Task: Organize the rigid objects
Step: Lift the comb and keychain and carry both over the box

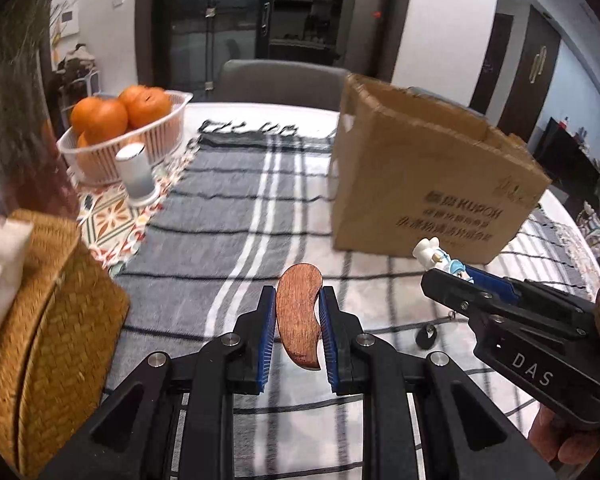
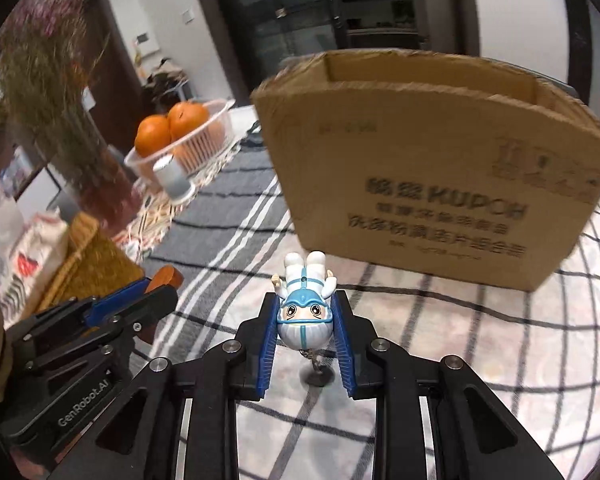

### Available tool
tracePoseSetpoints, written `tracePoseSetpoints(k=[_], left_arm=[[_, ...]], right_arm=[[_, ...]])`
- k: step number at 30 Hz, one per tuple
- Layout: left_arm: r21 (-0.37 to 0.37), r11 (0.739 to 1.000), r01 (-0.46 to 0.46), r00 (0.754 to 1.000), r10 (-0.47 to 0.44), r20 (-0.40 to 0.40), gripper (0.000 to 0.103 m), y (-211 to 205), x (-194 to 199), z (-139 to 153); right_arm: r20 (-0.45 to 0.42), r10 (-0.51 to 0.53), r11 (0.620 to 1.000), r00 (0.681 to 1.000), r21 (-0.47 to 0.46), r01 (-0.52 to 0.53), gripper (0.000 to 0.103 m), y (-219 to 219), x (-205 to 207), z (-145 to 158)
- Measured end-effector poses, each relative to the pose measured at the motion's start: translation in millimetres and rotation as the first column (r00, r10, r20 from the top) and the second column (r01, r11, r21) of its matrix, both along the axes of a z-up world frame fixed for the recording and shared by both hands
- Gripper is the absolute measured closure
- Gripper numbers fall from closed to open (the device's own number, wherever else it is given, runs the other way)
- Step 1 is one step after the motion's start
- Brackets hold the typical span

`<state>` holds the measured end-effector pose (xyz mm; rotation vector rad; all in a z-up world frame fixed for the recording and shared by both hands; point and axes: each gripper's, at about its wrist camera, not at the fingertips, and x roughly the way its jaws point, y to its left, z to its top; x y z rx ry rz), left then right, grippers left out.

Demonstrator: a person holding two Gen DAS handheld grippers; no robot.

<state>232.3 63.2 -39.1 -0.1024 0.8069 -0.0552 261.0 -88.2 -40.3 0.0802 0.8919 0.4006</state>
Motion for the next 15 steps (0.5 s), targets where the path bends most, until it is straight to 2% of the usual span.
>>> tracePoseSetpoints(k=[7, 15], left_arm=[[-0.008, 0.998, 0.066, 0.996, -0.066, 0.052, 0.081, -19.5, 3.9, 28.7], [0.006, 0.991, 0.132, 0.983, -0.131, 0.125, 0.081, -42.5, 11.9, 66.3]], right_arm=[[0.030, -0.092, 0.995, 0.995, 0.042, 0.091, 0.075, -25.1, -9.6, 30.3], [0.102, -0.160, 0.987, 0.982, 0.043, 0.157, 0.075, -47.8, -15.8, 70.7]])
